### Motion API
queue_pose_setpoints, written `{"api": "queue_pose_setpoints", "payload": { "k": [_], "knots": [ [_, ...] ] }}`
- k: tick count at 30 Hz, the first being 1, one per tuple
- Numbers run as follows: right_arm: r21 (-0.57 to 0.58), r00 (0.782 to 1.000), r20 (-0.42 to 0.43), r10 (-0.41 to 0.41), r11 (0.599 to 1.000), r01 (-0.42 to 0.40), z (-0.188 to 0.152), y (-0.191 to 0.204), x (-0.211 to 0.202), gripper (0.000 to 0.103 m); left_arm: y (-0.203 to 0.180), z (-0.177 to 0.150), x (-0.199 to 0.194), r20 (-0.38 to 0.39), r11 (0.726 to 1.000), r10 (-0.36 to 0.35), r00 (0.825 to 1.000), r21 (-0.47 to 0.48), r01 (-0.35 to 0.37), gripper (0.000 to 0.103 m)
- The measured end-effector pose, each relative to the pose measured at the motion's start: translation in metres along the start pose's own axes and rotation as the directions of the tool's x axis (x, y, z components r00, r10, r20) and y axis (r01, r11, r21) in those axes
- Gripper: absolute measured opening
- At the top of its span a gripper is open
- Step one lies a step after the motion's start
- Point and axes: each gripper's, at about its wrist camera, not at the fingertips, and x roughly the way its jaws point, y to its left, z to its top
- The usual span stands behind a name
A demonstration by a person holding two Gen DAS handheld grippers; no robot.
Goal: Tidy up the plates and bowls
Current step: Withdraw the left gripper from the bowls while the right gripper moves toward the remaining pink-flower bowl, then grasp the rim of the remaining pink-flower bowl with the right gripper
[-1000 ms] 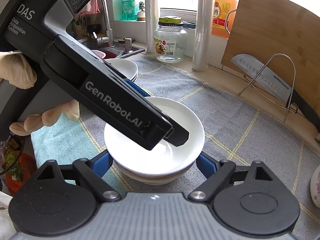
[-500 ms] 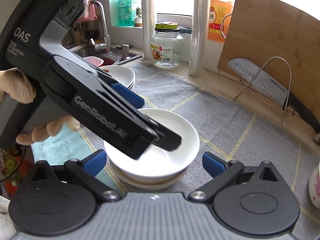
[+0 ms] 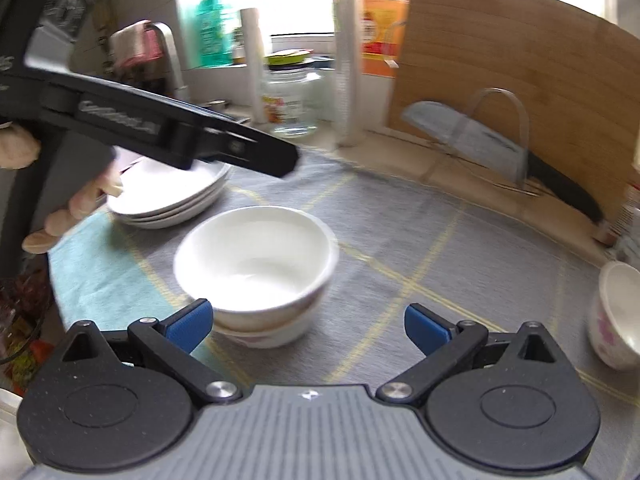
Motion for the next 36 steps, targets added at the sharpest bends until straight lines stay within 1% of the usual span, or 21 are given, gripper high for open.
{"api": "queue_pose_setpoints", "payload": {
  "k": [3,5,7,9,10,12,13,17,20,22,25,29,34,36],
  "knots": [
    [0.047,0.996,0.01,-0.091,0.995,0.09,-0.005,-0.008,-0.008,0.103,-0.007,0.004,-0.001,0.051,0.997,-0.035,0.998,0.067,0.032,0.1],
    [0.106,0.983,-0.011,-0.183,0.977,0.183,-0.009,-0.014,-0.012,0.103,-0.013,0.008,0.0,0.073,0.992,-0.068,0.995,0.108,0.06,0.1],
    [0.168,0.971,-0.021,-0.24,0.956,0.24,-0.014,-0.021,-0.019,0.103,-0.021,0.011,0.0,0.09,0.984,-0.11,0.99,0.152,0.096,0.101],
    [0.216,0.952,-0.042,-0.302,0.928,0.304,-0.02,-0.029,-0.025,0.103,-0.031,0.011,0.001,0.097,0.978,-0.136,0.986,0.172,0.118,0.101],
    [0.231,0.943,-0.055,-0.329,0.914,0.333,-0.023,-0.034,-0.029,0.103,-0.035,0.011,0.002,0.095,0.974,-0.16,0.983,0.179,0.141,0.101],
    [0.249,0.93,-0.074,-0.36,0.896,0.367,-0.029,-0.044,-0.036,0.103,-0.047,0.011,0.008,0.082,0.966,-0.195,0.977,0.186,0.178,0.102],
    [0.256,0.925,-0.079,-0.371,0.889,0.379,-0.033,-0.051,-0.039,0.103,-0.053,0.011,0.01,0.073,0.965,-0.201,0.977,0.189,0.184,0.102],
    [0.26,0.908,-0.096,-0.408,0.87,0.418,-0.041,-0.085,-0.046,0.103,-0.084,0.008,0.024,0.061,0.961,-0.215,0.975,0.193,0.199,0.102],
    [0.261,0.904,-0.104,-0.415,0.865,0.428,-0.048,-0.117,-0.053,0.103,-0.109,0.005,0.04,0.05,0.968,-0.191,0.98,0.173,0.18,0.102],
    [0.257,0.904,-0.107,-0.414,0.867,0.428,-0.051,-0.138,-0.057,0.103,-0.123,0.004,0.052,0.046,0.972,-0.189,0.981,0.153,0.18,0.102],
    [0.244,0.899,-0.117,-0.421,0.866,0.437,-0.055,-0.169,-0.062,0.103,-0.146,0.001,0.07,0.038,0.977,-0.164,0.986,0.147,0.157,0.102],
    [0.234,0.898,-0.111,-0.425,0.867,0.44,-0.057,-0.204,-0.068,0.103,-0.17,-0.002,0.095,0.036,0.981,-0.137,0.99,0.143,0.13,0.102],
    [0.246,0.905,-0.097,-0.413,0.872,0.424,-0.056,-0.243,-0.072,0.103,-0.192,-0.007,0.124,0.034,0.984,-0.097,0.995,0.155,0.091,0.102],
    [0.257,0.912,-0.091,-0.4,0.875,0.409,-0.055,-0.256,-0.071,0.103,-0.199,-0.009,0.136,0.037,0.984,-0.081,0.996,0.159,0.075,0.102]
  ]
}}
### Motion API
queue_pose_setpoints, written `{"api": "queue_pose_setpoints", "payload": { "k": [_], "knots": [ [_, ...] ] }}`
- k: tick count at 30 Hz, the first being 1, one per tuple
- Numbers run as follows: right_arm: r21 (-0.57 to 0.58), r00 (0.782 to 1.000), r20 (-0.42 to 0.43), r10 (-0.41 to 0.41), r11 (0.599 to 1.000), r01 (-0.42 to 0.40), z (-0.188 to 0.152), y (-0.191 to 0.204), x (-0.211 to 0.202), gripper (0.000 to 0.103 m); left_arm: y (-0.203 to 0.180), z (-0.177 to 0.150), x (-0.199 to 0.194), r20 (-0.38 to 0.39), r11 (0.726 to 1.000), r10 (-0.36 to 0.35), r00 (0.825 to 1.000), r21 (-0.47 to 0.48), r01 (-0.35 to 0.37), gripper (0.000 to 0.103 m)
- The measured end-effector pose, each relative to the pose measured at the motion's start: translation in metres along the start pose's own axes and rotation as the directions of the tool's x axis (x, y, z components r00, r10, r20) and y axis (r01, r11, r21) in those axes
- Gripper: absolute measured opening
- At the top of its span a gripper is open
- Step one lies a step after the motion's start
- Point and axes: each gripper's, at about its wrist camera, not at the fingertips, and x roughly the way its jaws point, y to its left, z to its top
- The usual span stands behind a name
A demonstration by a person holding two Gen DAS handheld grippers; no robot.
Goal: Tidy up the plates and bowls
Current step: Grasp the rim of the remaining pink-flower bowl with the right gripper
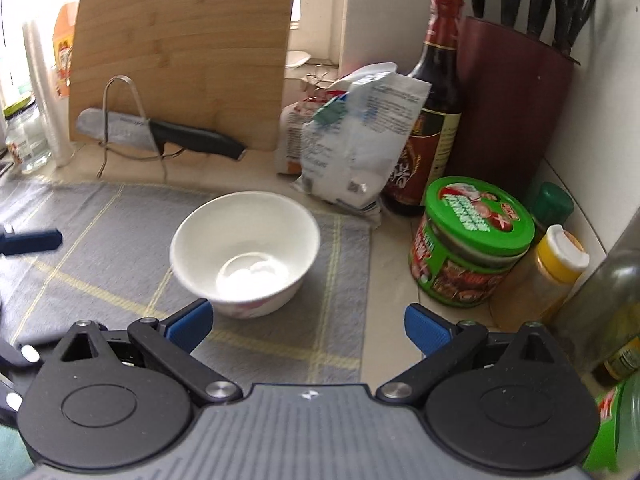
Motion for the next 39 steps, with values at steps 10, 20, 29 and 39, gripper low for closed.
{"api": "queue_pose_setpoints", "payload": {
  "k": [10,20,29,39],
  "knots": [
    [-0.024,0.987,-0.022,0.162,0.986,-0.162,0.021,-0.016,0.036,0.103,-0.032,0.003,0.055,0.009,0.997,0.05,0.999,0.051,-0.05,0.101],
    [-0.035,0.953,-0.059,0.298,0.953,-0.3,0.044,-0.013,0.07,0.103,-0.04,0.006,0.081,0.003,0.996,0.053,0.999,0.074,-0.053,0.1],
    [-0.073,0.934,-0.087,0.346,0.933,-0.352,0.056,-0.006,0.09,0.102,-0.04,0.004,0.087,0.003,0.997,0.004,1.0,0.078,-0.004,0.095],
    [-0.09,0.923,-0.1,0.372,0.92,-0.381,0.06,-0.003,0.095,0.092,-0.037,0.004,0.09,0.012,0.996,-0.039,0.999,0.083,0.038,0.09]
  ]
}}
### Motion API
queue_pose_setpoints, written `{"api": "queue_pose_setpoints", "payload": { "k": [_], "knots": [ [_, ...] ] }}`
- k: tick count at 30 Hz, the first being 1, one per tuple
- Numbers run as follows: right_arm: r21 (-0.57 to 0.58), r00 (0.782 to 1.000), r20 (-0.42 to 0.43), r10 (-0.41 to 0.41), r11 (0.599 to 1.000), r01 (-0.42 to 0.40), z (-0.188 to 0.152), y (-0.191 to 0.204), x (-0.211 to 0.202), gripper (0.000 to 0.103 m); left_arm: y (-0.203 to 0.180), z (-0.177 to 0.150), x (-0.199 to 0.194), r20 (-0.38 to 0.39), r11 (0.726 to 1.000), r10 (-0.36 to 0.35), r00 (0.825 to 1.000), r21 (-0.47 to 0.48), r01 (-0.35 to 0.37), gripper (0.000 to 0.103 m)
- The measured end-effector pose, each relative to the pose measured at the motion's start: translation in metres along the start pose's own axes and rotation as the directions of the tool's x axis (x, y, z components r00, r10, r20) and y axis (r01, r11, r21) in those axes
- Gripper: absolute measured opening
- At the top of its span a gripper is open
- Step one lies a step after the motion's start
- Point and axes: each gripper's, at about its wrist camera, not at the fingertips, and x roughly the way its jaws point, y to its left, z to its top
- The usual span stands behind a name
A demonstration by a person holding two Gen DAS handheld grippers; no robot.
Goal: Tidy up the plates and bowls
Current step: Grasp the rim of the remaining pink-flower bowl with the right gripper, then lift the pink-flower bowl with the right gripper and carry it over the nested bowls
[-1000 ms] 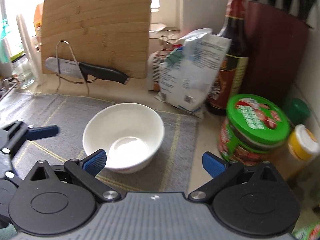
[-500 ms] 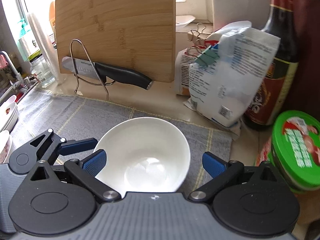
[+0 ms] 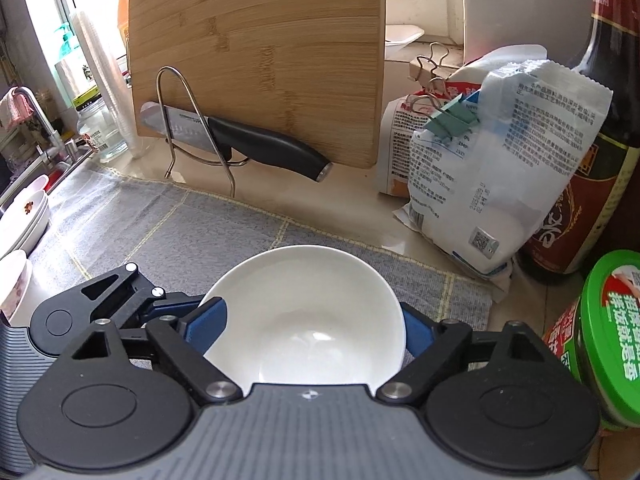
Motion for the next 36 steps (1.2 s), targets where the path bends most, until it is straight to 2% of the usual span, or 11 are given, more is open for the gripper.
{"api": "queue_pose_setpoints", "payload": {
  "k": [10,22,29,36],
  "knots": [
    [0.006,1.0,-0.006,0.01,1.0,-0.01,0.001,-0.002,0.0,0.092,0.002,-0.001,0.0,0.005,1.0,-0.011,1.0,0.002,0.011,0.09],
    [-0.002,1.0,0.009,0.022,1.0,-0.022,0.0,0.009,-0.013,0.092,0.006,0.007,-0.01,-0.027,1.0,-0.022,0.999,0.001,0.022,0.09],
    [-0.022,0.998,0.011,0.058,0.998,-0.058,-0.001,0.037,-0.028,0.092,0.012,0.012,-0.039,-0.082,1.0,-0.011,0.997,0.019,0.013,0.09],
    [-0.055,0.994,0.025,0.102,0.993,-0.101,-0.002,0.08,-0.041,0.092,0.027,0.008,-0.08,-0.123,1.0,0.003,0.992,-0.003,-0.004,0.089]
  ]
}}
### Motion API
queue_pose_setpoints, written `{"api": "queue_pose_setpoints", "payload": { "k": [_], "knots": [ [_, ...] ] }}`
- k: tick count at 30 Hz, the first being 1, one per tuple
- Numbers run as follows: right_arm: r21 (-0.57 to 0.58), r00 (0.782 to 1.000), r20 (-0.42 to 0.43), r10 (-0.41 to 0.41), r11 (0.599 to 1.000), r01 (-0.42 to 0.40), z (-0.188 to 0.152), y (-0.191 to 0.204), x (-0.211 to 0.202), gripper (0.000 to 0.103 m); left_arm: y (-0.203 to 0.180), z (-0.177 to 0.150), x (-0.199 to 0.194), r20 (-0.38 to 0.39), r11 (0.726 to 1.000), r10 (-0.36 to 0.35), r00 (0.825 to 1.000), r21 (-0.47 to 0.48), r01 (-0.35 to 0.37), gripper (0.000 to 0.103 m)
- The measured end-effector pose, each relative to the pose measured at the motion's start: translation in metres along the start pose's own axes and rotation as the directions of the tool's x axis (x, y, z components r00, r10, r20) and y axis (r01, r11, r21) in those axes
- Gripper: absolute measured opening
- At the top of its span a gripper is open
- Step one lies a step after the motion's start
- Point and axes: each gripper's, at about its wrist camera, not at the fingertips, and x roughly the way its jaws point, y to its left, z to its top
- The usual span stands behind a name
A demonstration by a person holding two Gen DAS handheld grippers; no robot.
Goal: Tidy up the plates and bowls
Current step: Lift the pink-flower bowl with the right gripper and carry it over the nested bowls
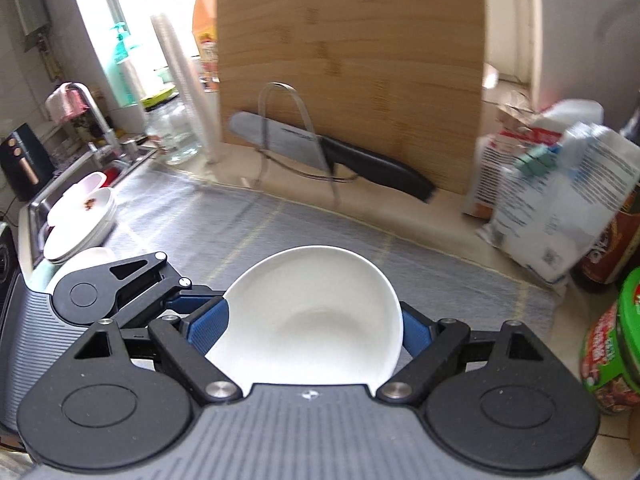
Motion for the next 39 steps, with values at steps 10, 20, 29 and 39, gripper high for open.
{"api": "queue_pose_setpoints", "payload": {
  "k": [10,20,29,39],
  "knots": [
    [-0.052,0.997,0.003,0.077,0.996,-0.077,0.007,0.068,-0.003,0.092,0.026,-0.023,-0.064,-0.037,0.997,0.057,0.998,-0.051,-0.059,0.09],
    [-0.131,0.986,-0.013,0.168,0.977,-0.168,0.019,0.135,0.009,0.092,0.054,-0.048,-0.12,-0.07,0.984,0.15,0.986,-0.087,-0.156,0.09],
    [-0.202,0.973,-0.038,0.229,0.952,-0.232,0.037,0.18,0.03,0.092,0.082,-0.067,-0.15,-0.088,0.96,0.225,0.97,-0.149,-0.236,0.09],
    [-0.235,0.962,-0.087,0.26,0.933,-0.274,0.048,0.215,0.061,0.092,0.108,-0.084,-0.164,-0.123,0.936,0.267,0.956,-0.201,-0.288,0.09]
  ]
}}
